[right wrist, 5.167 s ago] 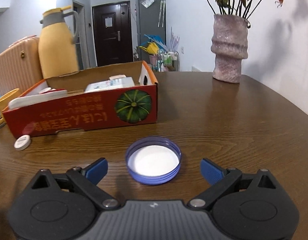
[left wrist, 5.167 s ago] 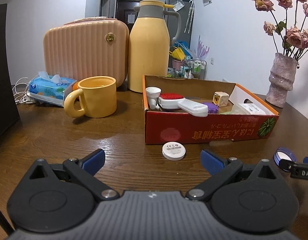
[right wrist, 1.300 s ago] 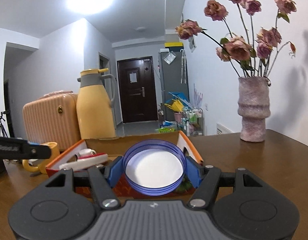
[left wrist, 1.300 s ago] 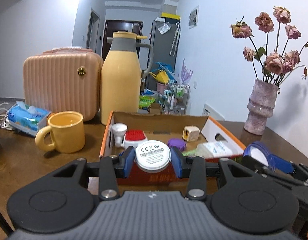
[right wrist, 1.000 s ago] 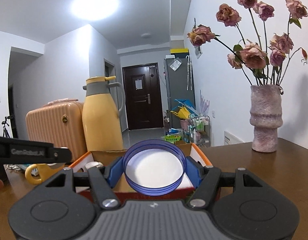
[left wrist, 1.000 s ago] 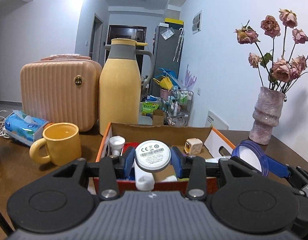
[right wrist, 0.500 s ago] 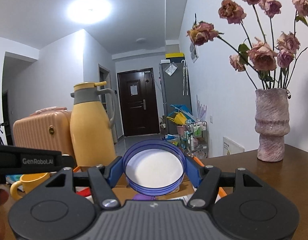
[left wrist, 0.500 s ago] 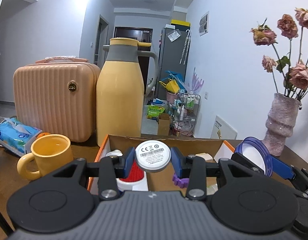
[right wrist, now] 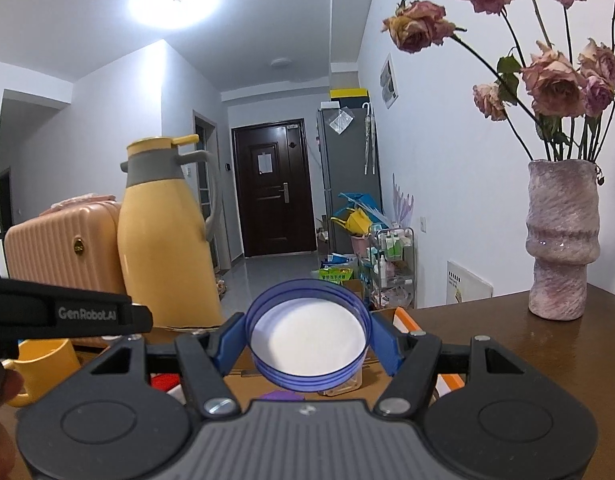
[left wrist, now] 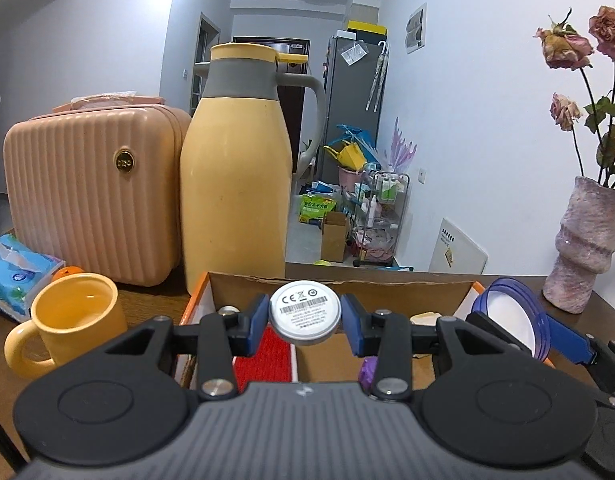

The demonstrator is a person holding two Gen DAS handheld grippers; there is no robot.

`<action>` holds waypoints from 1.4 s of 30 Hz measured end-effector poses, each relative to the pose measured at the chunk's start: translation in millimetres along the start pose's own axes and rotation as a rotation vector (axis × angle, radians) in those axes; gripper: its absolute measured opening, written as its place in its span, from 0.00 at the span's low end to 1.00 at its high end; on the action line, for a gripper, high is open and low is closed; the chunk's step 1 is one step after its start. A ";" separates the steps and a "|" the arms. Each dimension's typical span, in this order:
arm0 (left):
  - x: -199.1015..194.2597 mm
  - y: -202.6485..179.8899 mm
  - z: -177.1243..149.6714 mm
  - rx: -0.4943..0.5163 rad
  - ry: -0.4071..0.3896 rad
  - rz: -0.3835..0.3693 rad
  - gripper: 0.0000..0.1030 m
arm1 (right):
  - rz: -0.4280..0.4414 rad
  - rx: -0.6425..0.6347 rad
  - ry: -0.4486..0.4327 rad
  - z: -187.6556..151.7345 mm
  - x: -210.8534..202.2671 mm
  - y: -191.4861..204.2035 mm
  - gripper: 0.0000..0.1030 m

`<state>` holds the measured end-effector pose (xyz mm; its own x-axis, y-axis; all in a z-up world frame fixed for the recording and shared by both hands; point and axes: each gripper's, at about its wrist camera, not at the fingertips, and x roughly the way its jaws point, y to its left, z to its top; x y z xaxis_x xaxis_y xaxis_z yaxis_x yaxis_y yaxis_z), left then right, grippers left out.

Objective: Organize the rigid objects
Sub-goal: 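Carry the white container and blue-rimmed lid over the cardboard box with both grippers, then open both grippers to drop the container and lid into the box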

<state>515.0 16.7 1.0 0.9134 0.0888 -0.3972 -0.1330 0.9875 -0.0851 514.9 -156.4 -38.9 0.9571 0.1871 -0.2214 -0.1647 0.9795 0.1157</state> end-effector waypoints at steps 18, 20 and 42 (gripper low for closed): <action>32.3 8.4 7.5 0.006 0.093 0.032 0.39 | 0.005 -0.019 0.084 4.7 29.1 -3.6 0.63; 33.6 8.3 6.5 0.010 0.105 0.027 0.40 | 0.010 -0.028 0.093 5.4 30.0 -3.7 0.64; 21.7 15.3 7.6 0.033 0.052 0.074 1.00 | -0.046 -0.046 0.122 5.7 29.1 -11.2 1.00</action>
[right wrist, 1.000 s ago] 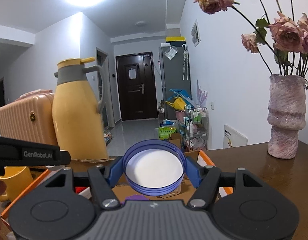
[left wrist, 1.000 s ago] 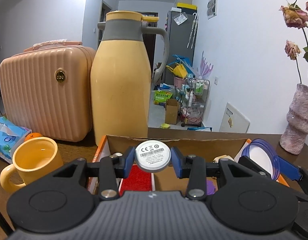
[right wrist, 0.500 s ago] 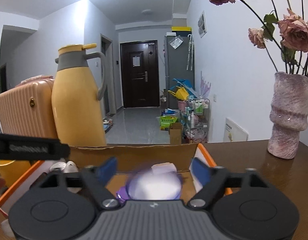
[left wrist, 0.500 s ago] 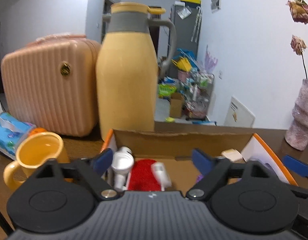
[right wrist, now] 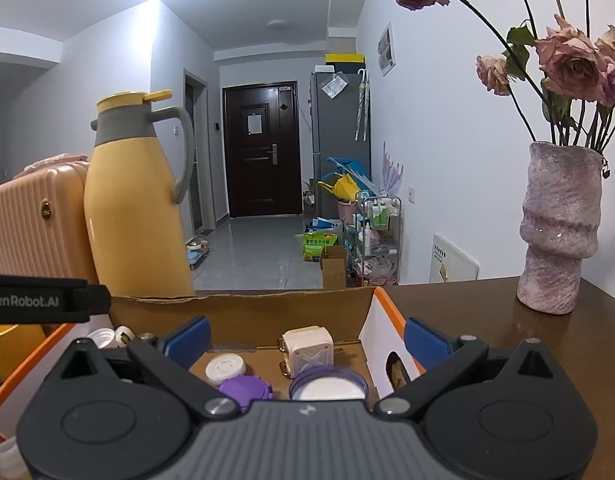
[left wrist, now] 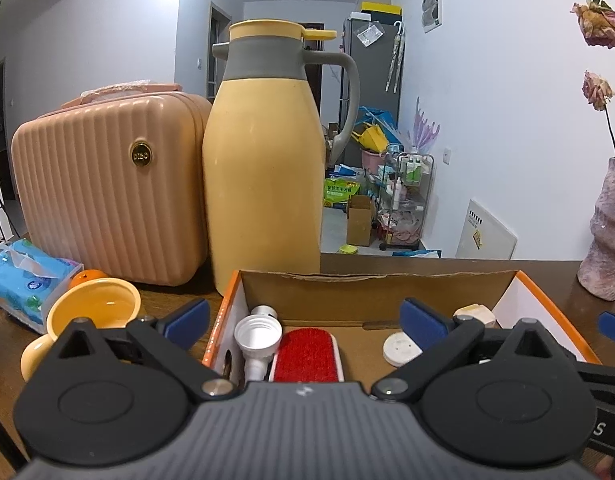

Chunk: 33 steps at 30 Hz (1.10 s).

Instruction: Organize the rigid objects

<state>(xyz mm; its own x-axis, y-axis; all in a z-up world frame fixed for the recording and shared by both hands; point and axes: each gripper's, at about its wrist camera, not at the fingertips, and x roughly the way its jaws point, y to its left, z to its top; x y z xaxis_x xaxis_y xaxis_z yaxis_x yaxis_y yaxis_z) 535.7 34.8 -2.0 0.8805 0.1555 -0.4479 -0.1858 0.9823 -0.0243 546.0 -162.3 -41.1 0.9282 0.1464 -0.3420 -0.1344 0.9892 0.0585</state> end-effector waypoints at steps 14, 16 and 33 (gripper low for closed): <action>-10.6 0.7 0.4 0.006 -0.013 -0.018 1.00 | 0.024 0.004 0.010 2.0 -13.5 -4.9 1.00; -15.0 1.6 -0.6 0.009 -0.017 -0.018 1.00 | 0.027 0.005 0.007 2.6 -18.9 -5.2 1.00; -118.9 39.1 -34.1 0.008 -0.057 -0.002 1.00 | 0.050 0.004 -0.069 -12.8 -129.3 -9.7 1.00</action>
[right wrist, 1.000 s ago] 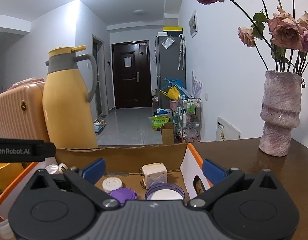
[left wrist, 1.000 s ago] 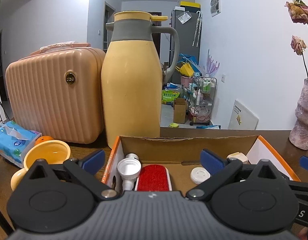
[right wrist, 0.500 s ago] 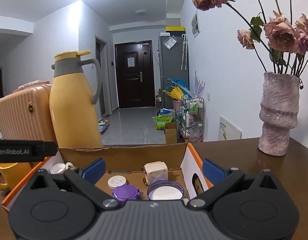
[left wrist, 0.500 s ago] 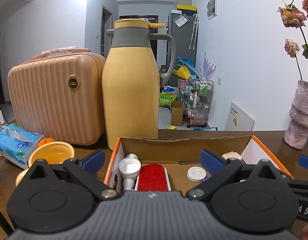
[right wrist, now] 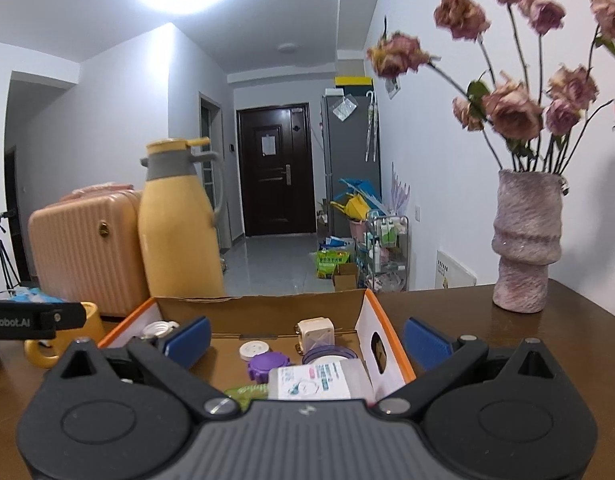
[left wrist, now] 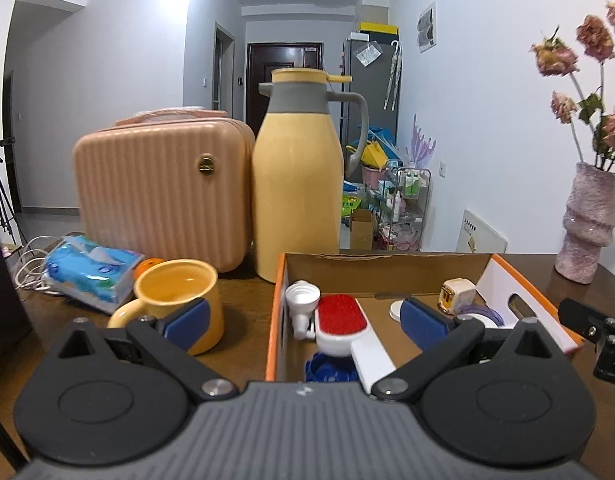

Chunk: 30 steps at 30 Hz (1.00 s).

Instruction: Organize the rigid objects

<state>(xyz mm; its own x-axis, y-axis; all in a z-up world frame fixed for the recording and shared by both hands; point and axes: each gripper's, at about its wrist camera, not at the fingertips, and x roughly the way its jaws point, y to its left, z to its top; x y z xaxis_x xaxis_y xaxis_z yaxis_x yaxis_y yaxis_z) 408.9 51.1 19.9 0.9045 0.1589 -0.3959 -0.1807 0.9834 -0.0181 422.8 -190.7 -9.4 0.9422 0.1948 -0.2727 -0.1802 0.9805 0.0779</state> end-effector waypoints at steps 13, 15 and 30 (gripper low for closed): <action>-138.4 25.8 -55.4 0.021 -0.068 0.005 1.00 | 0.012 -0.053 -0.096 -39.7 -156.6 13.7 1.00; -156.0 31.2 -67.1 0.012 -0.063 0.000 1.00 | 0.019 -0.052 -0.088 -49.6 -178.3 14.4 1.00; -248.4 45.4 -139.3 0.040 -0.067 0.014 1.00 | -0.015 -0.047 -0.049 -104.8 -281.0 31.0 1.00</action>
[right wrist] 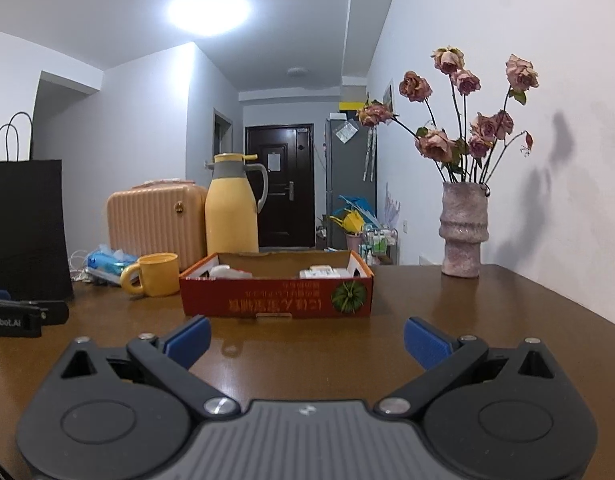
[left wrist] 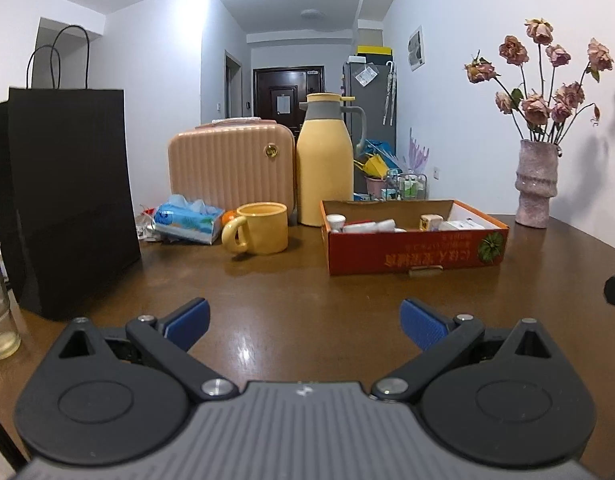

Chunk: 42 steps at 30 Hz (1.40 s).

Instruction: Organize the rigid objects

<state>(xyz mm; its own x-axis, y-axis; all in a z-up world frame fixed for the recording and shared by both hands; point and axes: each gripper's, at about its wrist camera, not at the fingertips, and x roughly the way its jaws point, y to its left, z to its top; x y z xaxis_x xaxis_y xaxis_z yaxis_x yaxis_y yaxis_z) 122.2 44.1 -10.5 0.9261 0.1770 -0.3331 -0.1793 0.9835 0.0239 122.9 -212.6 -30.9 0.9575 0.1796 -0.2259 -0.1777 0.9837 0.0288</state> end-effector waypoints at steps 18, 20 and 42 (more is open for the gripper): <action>-14.5 3.5 -2.5 -0.012 -0.018 -0.007 1.00 | 0.008 0.007 0.000 -0.4 -14.4 4.3 1.00; -14.1 3.5 -2.4 -0.012 -0.017 -0.007 1.00 | 0.008 0.007 0.002 -0.4 -14.0 4.5 1.00; -12.2 4.4 -2.7 -0.013 -0.011 -0.007 1.00 | 0.012 0.009 0.014 -0.5 -8.2 4.8 1.00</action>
<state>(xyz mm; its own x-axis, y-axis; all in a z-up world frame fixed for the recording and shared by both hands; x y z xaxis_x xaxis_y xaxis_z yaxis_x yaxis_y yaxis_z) 109.2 46.2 -9.0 0.9311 0.1705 -0.3226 -0.1771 0.9842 0.0090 114.1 -209.4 -29.4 0.9520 0.1916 -0.2386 -0.1874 0.9814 0.0404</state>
